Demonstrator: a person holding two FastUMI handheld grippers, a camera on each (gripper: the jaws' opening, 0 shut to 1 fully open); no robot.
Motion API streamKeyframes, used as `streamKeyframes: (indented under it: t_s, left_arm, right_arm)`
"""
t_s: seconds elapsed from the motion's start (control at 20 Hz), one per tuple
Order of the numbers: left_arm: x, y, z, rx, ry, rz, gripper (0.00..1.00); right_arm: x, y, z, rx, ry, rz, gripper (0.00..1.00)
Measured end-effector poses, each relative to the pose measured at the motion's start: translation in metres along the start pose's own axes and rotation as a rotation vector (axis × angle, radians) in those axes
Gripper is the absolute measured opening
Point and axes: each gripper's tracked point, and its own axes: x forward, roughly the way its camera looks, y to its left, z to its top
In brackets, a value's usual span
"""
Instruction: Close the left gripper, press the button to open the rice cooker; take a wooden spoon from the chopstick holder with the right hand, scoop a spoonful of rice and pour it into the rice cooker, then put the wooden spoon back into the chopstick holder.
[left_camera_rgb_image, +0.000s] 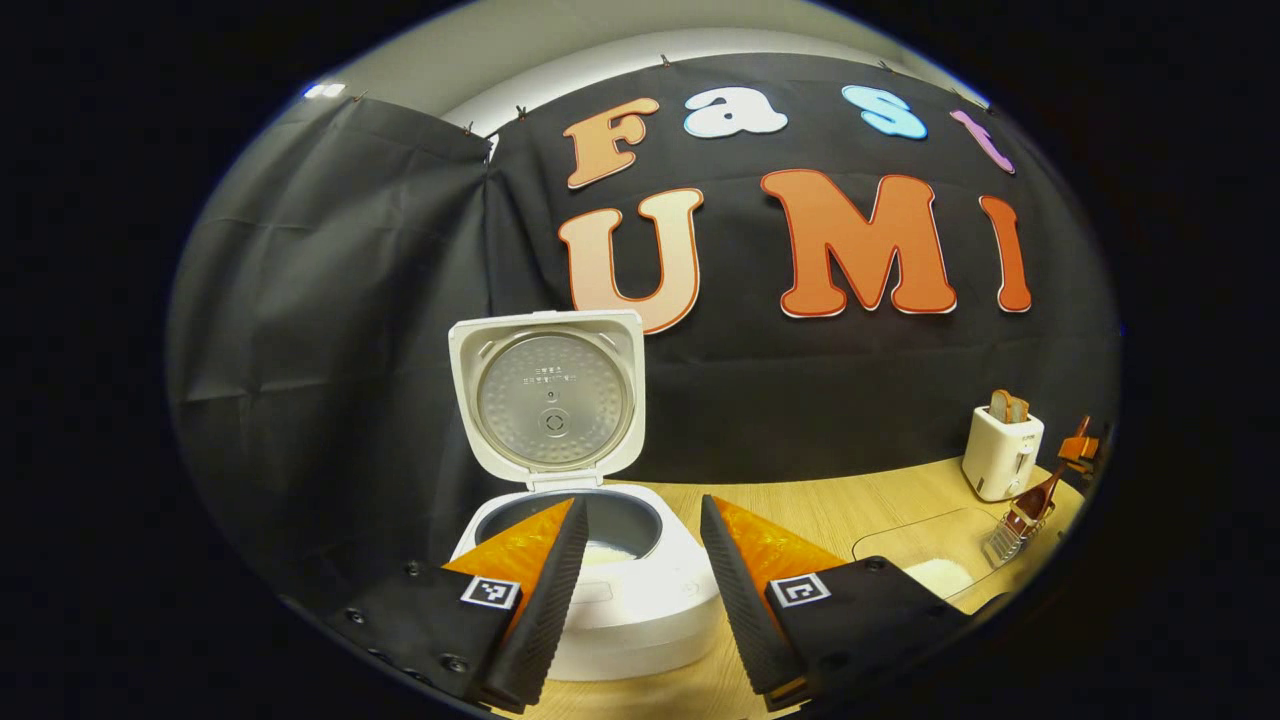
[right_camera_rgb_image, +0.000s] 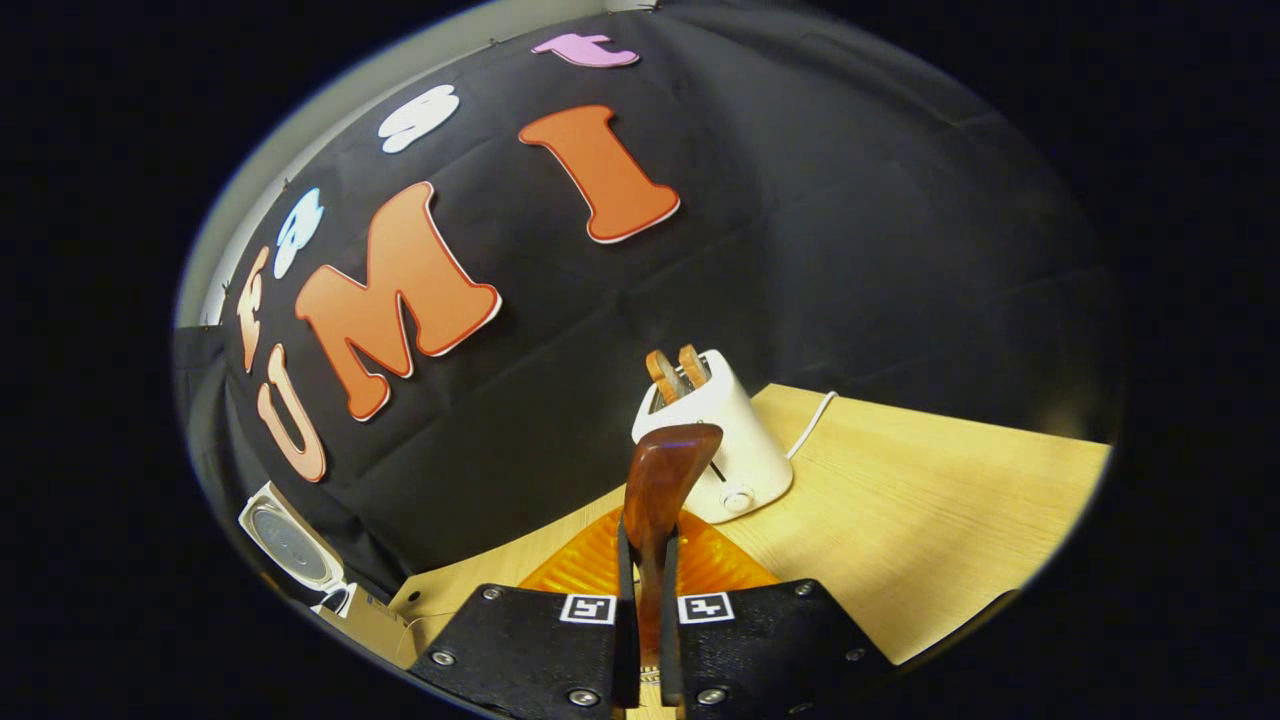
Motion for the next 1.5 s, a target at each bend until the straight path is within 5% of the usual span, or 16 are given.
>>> streamKeyframes:
  t_s: [0.55, 1.15, 1.5]
  left_arm:
    - [0.004, 0.009, -0.016, -0.034, 0.003, -0.015, 0.76]
    - [0.005, 0.017, -0.043, -0.067, 0.049, -0.026, 0.77]
    - [0.002, 0.019, -0.059, -0.040, 0.070, -0.023, 0.77]
  right_arm:
    - [-0.041, 0.094, 0.047, -0.082, -0.157, 0.168, 0.08]
    - [-0.043, 0.178, -0.047, -0.361, -0.056, 0.370, 0.08]
    - [-0.038, 0.185, -0.081, -0.681, -0.088, 0.368, 0.08]
